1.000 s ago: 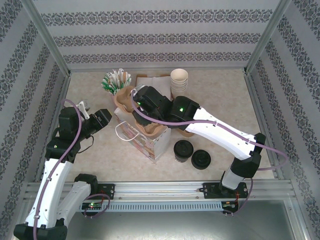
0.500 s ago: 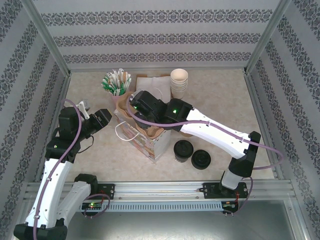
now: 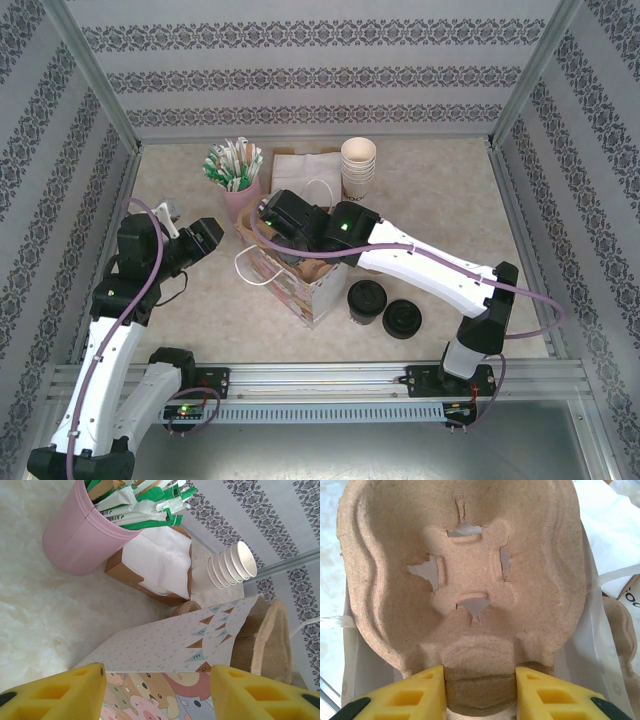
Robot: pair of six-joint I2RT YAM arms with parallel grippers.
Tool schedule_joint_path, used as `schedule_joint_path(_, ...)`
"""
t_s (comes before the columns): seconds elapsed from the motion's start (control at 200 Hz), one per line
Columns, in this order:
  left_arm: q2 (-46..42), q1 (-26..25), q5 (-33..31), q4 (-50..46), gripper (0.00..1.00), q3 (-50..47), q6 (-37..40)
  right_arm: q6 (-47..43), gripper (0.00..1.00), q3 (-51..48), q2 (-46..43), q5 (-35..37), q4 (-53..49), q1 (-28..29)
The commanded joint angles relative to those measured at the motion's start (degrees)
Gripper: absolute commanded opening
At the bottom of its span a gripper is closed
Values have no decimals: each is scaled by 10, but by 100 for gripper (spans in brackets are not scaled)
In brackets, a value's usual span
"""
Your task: Pack the takeout coffee
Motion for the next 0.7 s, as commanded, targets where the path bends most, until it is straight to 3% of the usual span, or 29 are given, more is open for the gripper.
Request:
schedule_joint_path(0.0, -2, -5, 8, -1, 58, 20, 8, 11, 36, 4, 13, 9, -25, 4)
schedule_joint_path(0.24, 4, -5, 22, 5, 60, 23, 9, 30, 36, -5, 6, 4, -24, 3)
schedule_joint_path(0.694, 40, -5, 119, 63, 67, 32, 1, 44, 36, -3, -27, 7, -12, 4)
